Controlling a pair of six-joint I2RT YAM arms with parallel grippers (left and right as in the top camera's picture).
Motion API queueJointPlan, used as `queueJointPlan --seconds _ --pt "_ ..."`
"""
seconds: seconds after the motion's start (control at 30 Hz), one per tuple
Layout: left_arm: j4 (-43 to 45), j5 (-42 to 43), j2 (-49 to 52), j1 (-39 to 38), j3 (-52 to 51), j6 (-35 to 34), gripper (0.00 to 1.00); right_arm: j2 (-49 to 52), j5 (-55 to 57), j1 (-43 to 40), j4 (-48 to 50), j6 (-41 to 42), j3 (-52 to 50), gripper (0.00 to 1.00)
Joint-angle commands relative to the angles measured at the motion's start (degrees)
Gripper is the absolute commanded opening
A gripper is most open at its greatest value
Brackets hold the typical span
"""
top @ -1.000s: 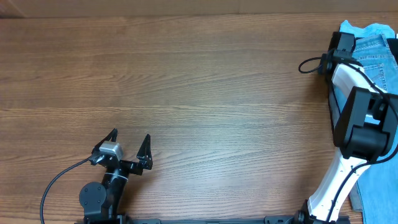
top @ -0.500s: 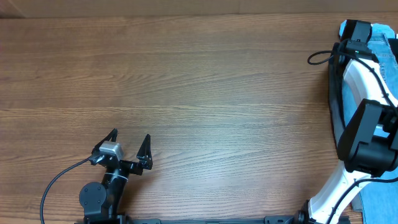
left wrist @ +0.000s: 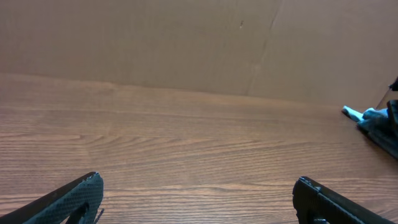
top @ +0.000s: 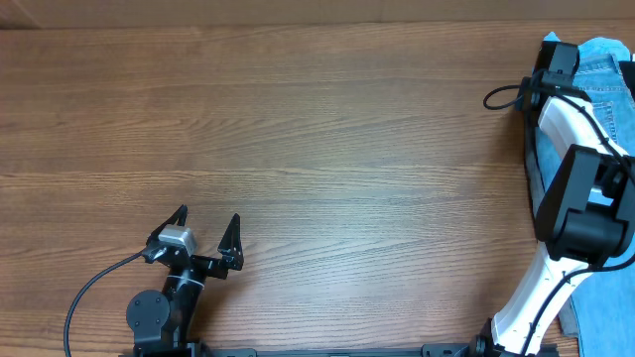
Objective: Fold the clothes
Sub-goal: 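Close the right gripper on the jeans waistband near the belt loop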
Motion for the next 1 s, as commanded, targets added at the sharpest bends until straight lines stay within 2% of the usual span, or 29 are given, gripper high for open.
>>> queueJointPlan --seconds 0.0,0.3,0.53,0.97 --pt "-0.1 0.5 -0.5 -0.3 -0.2 -0.3 1.0 2.4 0.3 -0.5 0.4 0.3 1.4 0.34" --pt "-0.1 0.5 -0.5 -0.3 -0.2 -0.3 1.0 3.5 0.1 -0.5 -0.3 0.3 1.4 0.37" --pt "-0.1 0.5 -0.5 -0.3 -0.2 -0.3 1.0 3.8 -2.9 -0.5 -1.6 -1.3 1.2 0.44" --pt "-0.1 0.5 -0.5 -0.3 -0.2 -0.3 1.0 5.0 -2.9 -3.4 -1.4 -1.5 1.2 0.43"
